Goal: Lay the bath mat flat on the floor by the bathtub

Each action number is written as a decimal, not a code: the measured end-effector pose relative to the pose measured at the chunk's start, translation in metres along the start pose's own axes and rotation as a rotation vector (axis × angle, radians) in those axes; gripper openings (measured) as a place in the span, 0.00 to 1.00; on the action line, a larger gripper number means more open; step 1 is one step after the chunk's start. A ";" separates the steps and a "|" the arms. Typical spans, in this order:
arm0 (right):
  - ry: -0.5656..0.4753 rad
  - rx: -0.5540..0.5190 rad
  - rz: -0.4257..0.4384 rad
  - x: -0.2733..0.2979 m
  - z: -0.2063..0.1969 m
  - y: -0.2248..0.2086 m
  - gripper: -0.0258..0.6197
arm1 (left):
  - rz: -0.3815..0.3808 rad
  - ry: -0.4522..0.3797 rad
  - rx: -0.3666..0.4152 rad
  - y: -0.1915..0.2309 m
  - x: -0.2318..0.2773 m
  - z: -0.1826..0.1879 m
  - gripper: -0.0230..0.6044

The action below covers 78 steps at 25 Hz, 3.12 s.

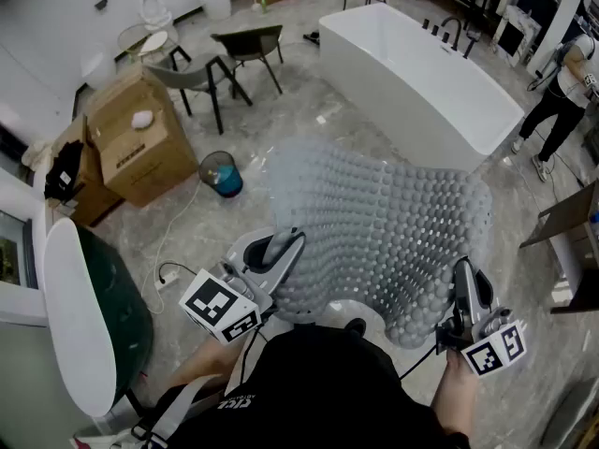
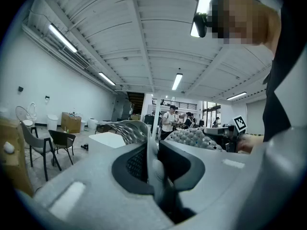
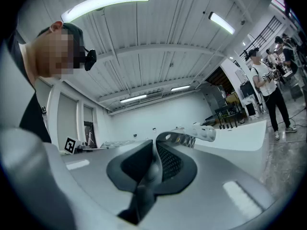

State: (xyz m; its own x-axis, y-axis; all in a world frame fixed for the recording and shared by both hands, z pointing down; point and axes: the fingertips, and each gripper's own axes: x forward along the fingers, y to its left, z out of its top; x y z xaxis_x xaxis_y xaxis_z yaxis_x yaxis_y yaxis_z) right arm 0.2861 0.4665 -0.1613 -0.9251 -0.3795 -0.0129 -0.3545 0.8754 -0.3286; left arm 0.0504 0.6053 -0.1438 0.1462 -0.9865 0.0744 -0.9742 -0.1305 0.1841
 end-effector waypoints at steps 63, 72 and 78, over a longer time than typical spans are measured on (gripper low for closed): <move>0.011 0.025 -0.245 0.295 0.012 -0.247 0.08 | -0.194 0.122 0.087 0.237 0.378 0.044 0.10; -0.049 0.047 -0.495 0.335 0.017 -0.283 0.08 | -0.388 0.154 0.114 0.305 0.457 0.047 0.10; -0.102 0.071 -0.617 0.356 0.011 -0.289 0.08 | -0.515 0.174 0.155 0.335 0.498 0.044 0.10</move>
State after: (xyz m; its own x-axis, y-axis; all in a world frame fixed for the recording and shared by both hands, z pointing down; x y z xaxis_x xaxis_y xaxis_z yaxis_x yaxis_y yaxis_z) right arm 0.0609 0.0749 -0.0809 -0.5344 -0.8379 0.1105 -0.8057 0.4655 -0.3663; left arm -0.2108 0.0663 -0.0884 0.6227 -0.7624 0.1763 -0.7816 -0.6166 0.0940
